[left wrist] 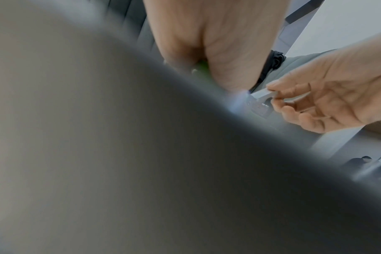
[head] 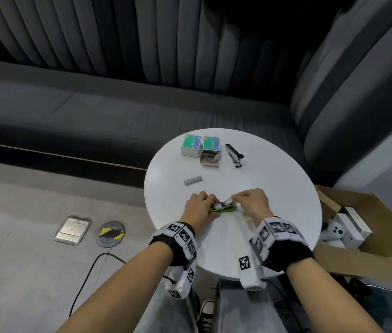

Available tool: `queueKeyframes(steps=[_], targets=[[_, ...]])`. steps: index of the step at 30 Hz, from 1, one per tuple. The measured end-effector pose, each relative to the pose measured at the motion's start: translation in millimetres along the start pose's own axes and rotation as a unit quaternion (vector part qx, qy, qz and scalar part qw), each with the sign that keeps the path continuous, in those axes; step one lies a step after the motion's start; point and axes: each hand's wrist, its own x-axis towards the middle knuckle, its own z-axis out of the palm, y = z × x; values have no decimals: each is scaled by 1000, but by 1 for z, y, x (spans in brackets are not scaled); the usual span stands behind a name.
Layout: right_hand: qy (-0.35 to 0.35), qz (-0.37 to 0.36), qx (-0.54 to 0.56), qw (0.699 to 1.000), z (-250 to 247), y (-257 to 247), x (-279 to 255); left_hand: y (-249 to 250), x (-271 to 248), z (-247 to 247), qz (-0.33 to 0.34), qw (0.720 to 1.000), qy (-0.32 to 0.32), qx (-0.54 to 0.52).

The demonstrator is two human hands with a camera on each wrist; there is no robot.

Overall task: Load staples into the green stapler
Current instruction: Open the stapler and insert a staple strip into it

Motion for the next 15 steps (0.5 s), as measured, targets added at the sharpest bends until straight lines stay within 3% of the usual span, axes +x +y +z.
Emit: queueKeyframes(steps=[4,9,13,15], targets=[[75,71,109,989,-28,13,17,-1,-1,1,0,1000,1,-3],[106,104,56,987,-41,31,25,-2,1,1,3,1000,-1,-3],[117,40,-40,992,-37,33,22,-2,1,2,4,1000,6,-4],[81,-9,-91,992,-35,33,16,-3,0,3,4,1000,11,-7]])
